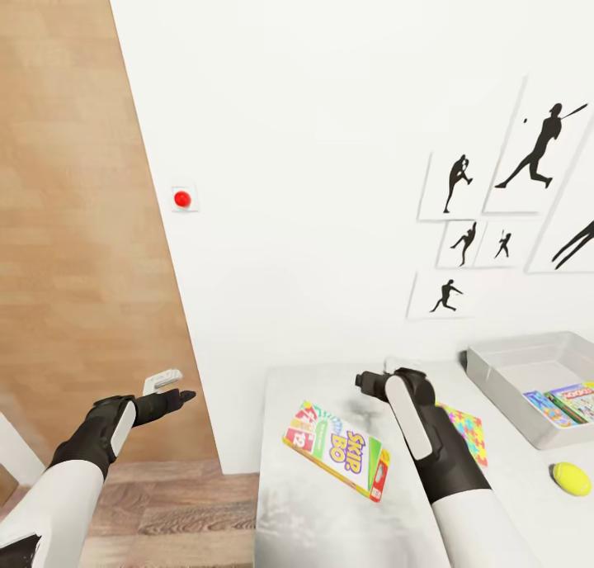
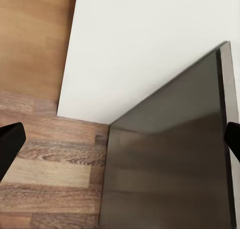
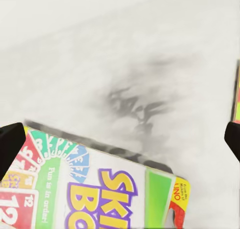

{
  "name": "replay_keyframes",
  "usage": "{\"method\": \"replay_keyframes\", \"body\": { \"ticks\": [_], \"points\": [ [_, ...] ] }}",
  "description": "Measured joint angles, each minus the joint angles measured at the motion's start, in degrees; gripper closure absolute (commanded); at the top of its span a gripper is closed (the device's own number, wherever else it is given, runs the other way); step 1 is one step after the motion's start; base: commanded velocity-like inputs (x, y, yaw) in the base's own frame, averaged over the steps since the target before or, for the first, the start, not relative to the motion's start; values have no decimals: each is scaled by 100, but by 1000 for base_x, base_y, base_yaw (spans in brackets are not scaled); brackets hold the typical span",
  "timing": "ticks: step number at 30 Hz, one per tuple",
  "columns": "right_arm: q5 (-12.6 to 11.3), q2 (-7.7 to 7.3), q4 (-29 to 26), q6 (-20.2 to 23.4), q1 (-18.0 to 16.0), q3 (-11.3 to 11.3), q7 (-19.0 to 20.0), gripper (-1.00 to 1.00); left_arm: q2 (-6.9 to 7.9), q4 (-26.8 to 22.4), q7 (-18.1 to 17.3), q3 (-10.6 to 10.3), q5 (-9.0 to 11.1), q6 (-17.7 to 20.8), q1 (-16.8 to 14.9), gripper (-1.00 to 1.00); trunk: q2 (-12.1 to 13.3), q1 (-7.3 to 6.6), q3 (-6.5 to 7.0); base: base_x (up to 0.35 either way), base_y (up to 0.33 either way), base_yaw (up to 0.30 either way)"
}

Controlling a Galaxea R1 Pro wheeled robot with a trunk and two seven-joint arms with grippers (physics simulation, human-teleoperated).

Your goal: Put all the toys in the child's room - the three board games (two on the bed and one on the table), the two jigsaw puzzles on the table, and the tennis ball on the table - inside the toy box on the table in the child's room.

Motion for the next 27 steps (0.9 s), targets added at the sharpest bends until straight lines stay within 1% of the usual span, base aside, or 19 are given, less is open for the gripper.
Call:
{"method": "replay_keyframes", "body": {
  "ticks": [2,9,12,17,27],
  "points": [
    [0,0,18,101,-53,-11,2,-100,3,0,-14,0,0,4,0,-100,0,0,-19,0,0,0],
    [6,0,203,117,-86,-75,3,-100,7,-5,-29,0,6,5,0,-100,0,0,-86,0,0,0],
    [8,0,351,16,-85,-152,-1,-100,7,-21,-31,0,7,6,0,-100,0,0,-115,0,0,0],
    [15,-6,601,-162,-85,-193,-6,-100,24,-64,-35,1,8,6,0,-100,0,0,-162,0,0,0],
    [9,12,784,-290,-85,-192,-7,-100,9,-79,-30,1,8,3,0,-100,-1,0,-257,0,0,0]
  ]
}}
